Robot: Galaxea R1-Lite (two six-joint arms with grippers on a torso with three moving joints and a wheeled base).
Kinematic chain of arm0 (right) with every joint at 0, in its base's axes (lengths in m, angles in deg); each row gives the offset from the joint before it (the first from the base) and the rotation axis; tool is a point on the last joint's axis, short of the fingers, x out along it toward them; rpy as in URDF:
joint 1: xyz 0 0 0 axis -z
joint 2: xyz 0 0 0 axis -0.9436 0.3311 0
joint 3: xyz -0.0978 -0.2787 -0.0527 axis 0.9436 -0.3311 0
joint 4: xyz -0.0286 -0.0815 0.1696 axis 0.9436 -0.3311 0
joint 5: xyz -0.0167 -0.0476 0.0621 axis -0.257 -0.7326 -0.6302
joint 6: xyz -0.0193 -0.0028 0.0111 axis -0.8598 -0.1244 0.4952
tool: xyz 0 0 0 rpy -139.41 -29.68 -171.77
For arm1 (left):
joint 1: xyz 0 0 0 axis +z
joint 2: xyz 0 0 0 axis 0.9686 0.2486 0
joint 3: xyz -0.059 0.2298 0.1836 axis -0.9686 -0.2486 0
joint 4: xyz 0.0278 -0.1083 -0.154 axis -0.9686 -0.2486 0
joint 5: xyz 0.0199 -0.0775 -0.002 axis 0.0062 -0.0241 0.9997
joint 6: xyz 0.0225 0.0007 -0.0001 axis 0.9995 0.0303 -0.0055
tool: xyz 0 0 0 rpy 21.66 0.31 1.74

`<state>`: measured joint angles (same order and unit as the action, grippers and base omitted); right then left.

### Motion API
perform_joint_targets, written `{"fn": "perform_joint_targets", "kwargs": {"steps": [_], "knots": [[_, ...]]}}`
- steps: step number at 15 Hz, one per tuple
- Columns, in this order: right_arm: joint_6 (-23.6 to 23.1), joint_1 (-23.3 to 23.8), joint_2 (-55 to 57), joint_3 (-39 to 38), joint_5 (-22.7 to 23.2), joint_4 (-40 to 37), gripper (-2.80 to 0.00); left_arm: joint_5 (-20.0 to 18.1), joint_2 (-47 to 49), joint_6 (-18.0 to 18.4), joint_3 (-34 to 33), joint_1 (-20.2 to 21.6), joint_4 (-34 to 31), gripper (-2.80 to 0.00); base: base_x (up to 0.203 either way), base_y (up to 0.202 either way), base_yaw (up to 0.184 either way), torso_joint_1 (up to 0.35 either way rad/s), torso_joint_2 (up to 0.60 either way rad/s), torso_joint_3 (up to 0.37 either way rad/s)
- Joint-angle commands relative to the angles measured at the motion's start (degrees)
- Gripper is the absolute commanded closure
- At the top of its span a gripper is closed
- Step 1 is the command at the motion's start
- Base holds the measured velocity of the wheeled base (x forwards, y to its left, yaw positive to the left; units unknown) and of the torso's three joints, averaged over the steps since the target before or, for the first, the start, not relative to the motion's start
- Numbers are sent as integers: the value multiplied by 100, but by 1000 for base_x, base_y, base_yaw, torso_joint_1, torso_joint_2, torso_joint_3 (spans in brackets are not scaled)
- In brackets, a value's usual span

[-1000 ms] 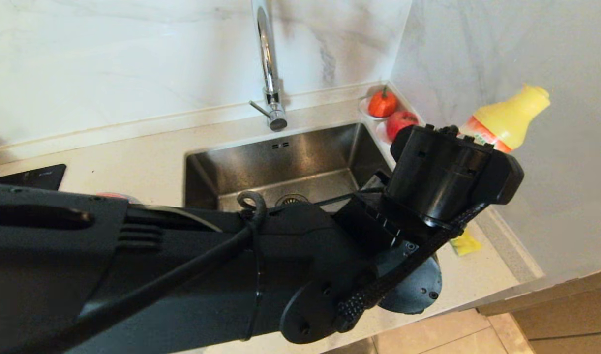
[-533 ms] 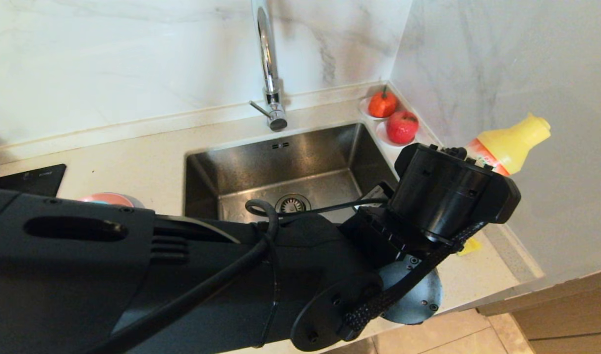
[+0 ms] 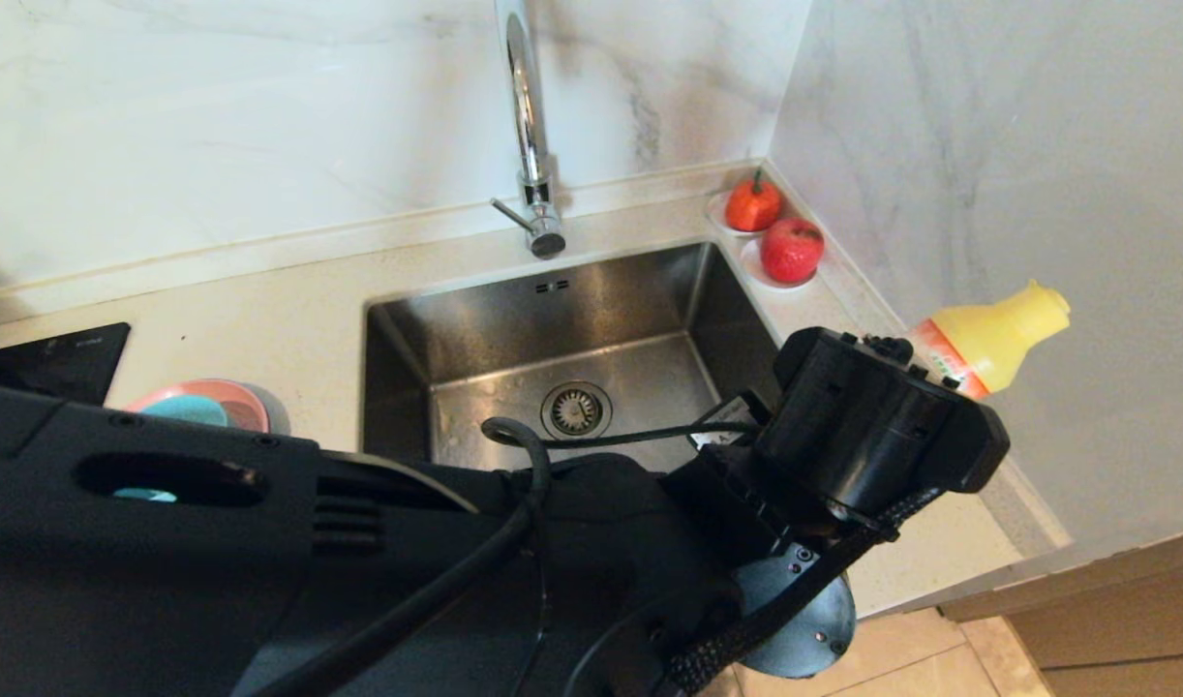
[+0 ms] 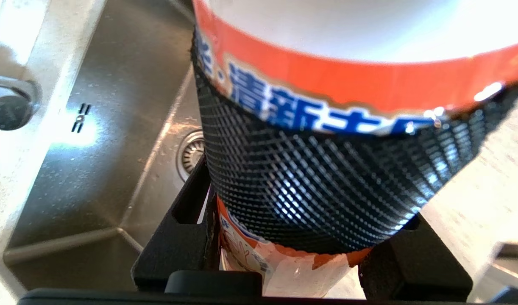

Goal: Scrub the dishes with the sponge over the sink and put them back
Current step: Squeeze it onto the sponge

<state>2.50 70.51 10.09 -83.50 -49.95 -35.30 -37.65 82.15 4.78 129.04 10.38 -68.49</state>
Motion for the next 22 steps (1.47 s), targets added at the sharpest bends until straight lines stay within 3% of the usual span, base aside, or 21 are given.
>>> {"fn": "perform_joint_targets", "kwargs": {"steps": [1,6,9,13,16,19,22], "knots": [[-3,-2,2,0,2,2,0,30,-57,9,-232,-42,7,0,0,0,0,0,0,0],[-3,-2,2,0,2,2,0,22,-70,193,-1115,-43,487,0,0,0,0,5,0,0],[-3,-2,2,0,2,2,0,22,57,295,-1104,-39,487,0,0,0,0,0,0,0],[-3,-2,2,0,2,2,0,16,228,689,-792,-39,452,0,0,0,0,0,0,0],[-3,-2,2,0,2,2,0,-1,441,869,-78,-35,-33,0,0,0,0,0,0,0],[-3,-2,2,0,2,2,0,13,483,1044,112,-34,-873,0,0,0,0,0,0,0],[-3,-2,2,0,2,2,0,22,569,1231,281,-34,-1060,0,0,0,0,0,0,0]]}}
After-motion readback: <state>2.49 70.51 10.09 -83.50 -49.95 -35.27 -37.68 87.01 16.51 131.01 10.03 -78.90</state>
